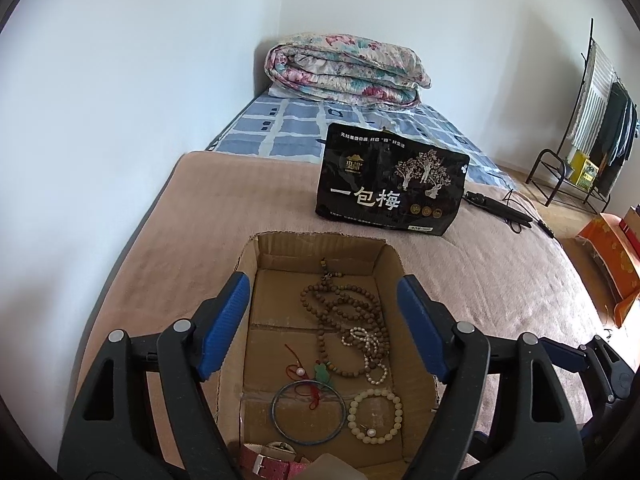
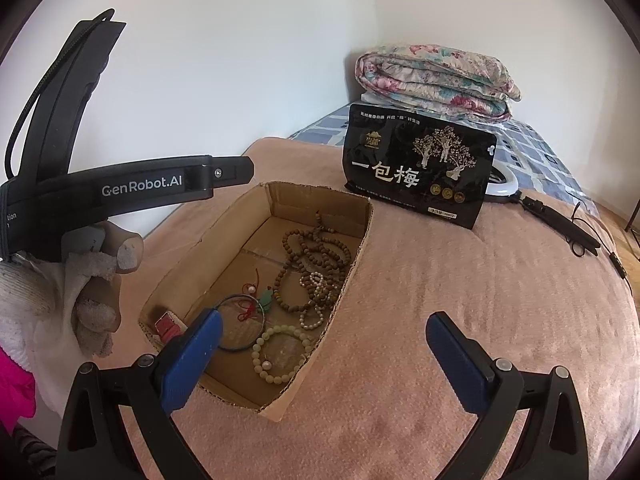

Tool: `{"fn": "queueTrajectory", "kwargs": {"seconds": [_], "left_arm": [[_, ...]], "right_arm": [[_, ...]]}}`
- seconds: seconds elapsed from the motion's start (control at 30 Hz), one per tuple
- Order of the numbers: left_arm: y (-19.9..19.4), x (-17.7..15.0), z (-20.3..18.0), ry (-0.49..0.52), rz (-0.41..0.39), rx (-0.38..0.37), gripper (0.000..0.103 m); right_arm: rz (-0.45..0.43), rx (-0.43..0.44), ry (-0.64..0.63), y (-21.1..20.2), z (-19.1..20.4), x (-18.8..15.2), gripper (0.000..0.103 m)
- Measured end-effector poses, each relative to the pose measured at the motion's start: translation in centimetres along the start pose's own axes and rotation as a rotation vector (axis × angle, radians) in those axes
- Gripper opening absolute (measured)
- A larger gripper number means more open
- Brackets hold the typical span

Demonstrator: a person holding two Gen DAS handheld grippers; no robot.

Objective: Organize jewelry

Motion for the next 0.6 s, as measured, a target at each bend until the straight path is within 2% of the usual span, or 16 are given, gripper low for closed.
{"fn": "queueTrajectory", "kwargs": {"seconds": [0.23,0.6], "left_arm": [[-1.8,0.5,-0.5,0.01,-0.037,0.013,0.079],[-7.3,0.6,-2.1,0.028,-0.116,0.044,0.079]], "right_arm": [[-0.023,-0.015,0.002,-1.2,-0.3,0.2,0.103],[-0.052,-0.041,0.004,-4.7,-1.6,0.4,0.103]]}}
Point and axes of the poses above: each gripper's, at about its wrist camera, not at the fingertips, and y roughly the way its jaws point, z to its left, x to its top, the point moved 2 cm from there along y, roughly the way its jaws point, and after that the axes turned 4 degrees about -z, right-handed, at the moved point
